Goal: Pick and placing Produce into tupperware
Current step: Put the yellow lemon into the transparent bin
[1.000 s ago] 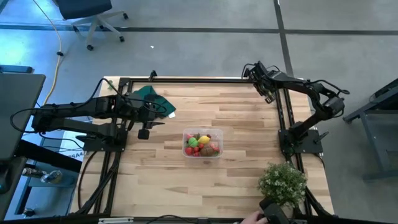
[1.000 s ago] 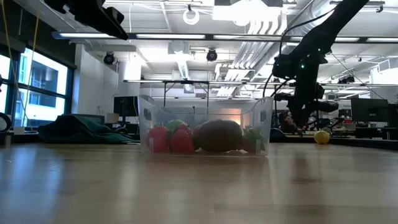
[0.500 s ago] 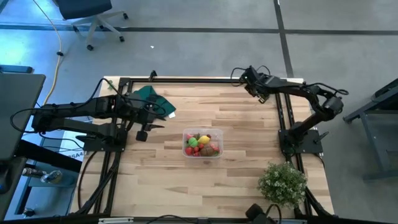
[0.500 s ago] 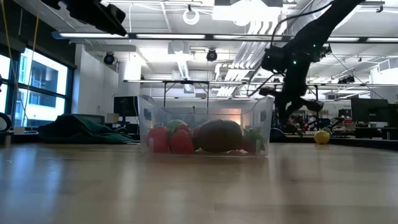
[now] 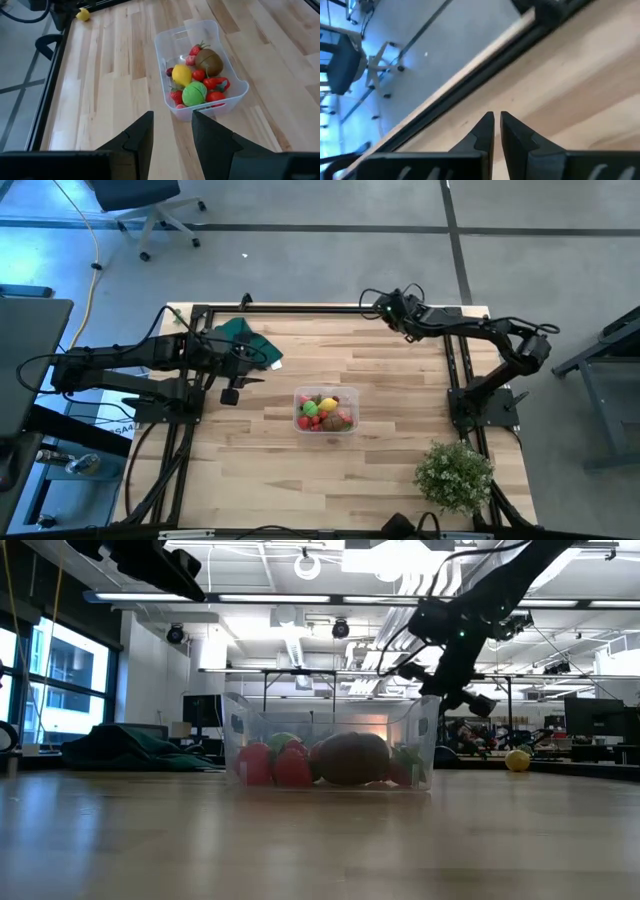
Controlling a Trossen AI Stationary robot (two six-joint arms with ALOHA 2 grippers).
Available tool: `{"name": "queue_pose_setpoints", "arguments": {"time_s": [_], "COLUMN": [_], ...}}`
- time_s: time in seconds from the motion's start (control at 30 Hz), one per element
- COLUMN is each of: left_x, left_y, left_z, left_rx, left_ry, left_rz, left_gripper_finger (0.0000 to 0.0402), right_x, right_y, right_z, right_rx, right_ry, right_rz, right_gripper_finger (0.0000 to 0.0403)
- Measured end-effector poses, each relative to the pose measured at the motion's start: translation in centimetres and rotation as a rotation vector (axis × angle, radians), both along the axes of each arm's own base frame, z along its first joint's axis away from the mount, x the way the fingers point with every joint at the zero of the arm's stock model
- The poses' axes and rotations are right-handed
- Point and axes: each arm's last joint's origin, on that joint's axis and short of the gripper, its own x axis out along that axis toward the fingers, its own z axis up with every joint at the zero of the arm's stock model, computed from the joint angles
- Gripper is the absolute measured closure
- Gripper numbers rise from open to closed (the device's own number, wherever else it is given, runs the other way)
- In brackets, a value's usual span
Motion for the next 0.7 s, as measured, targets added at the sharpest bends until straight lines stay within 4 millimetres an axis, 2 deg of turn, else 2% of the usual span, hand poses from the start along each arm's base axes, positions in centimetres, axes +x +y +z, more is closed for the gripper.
{"name": "queue_pose_setpoints", "arguments": {"time_s": [0.1,0.33,0.47,0.57,0.7], "left_x": [0.0,0.0,0.0,0.0,0.0], "left_y": [0.0,0.0,0.0,0.0,0.0], "left_z": [0.0,0.0,0.0,0.0,0.0], "left_rx": [0.0,0.0,0.0,0.0,0.0], "left_ry": [0.0,0.0,0.0,0.0,0.0], "left_rz": [0.0,0.0,0.0,0.0,0.0], "left_gripper_finger": [0.0279,0.0279,0.0279,0.0279,0.0279], "right_x": [0.0,0.7,0.2,-0.2,0.0], "right_y": [-0.1,1.5,2.3,2.4,2.3], "right_z": [0.0,0.4,-0.2,-0.6,-0.6], "right_rx": [0.039,-0.198,-0.205,-0.078,0.02], "right_ry": [-0.074,-0.113,-0.088,-0.094,-0.074], "right_rz": [-0.051,-0.417,-0.524,-0.501,-0.364], "right_gripper_finger": [0.0379,0.0379,0.0382,0.0385,0.0386]}}
